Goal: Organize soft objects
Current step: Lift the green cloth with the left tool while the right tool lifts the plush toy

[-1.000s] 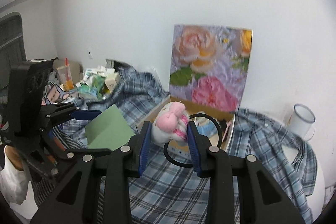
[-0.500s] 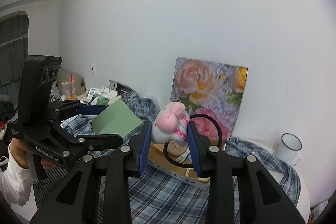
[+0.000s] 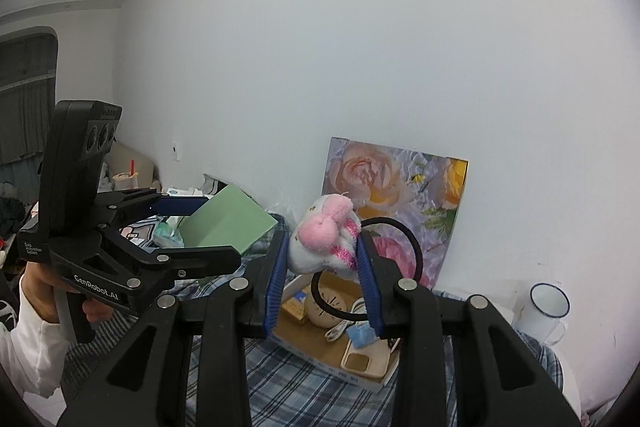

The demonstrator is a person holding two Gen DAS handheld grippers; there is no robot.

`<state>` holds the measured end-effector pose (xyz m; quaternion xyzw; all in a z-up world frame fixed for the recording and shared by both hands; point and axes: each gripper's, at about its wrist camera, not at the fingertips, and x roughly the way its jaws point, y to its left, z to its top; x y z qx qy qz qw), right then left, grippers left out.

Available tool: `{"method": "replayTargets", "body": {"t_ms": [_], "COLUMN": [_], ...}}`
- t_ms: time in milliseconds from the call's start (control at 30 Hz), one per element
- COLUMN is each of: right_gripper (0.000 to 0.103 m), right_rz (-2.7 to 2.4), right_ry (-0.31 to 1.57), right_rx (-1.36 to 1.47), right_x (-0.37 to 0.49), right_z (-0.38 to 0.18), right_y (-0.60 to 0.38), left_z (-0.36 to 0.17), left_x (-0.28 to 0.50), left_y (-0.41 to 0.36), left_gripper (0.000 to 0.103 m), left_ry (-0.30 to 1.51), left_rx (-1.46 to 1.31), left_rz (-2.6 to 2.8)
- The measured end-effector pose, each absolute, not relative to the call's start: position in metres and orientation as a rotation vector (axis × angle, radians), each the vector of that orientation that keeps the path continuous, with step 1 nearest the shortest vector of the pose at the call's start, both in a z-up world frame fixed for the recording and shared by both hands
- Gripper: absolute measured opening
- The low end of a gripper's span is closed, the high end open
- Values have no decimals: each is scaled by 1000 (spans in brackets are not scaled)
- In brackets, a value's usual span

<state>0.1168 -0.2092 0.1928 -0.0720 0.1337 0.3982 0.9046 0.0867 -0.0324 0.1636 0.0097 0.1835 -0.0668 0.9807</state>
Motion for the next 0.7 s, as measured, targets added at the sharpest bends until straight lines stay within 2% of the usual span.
{"method": "replayTargets", "body": {"t_ms": [400,700], "right_gripper": [33,33], "right_rz": [810,808], "right_ry": [234,258], "right_rx": [-116,-76], "right_x": [159,195], "right_z": [208,202], "right_y": [-197,-186], "left_z": [187,175], "left_x": [135,171], "left_y": [-22,-12], "left_gripper": [98,98], "left_ry": [325,345], "left_rx": [19,-7], "left_rz": [-132,-147]}}
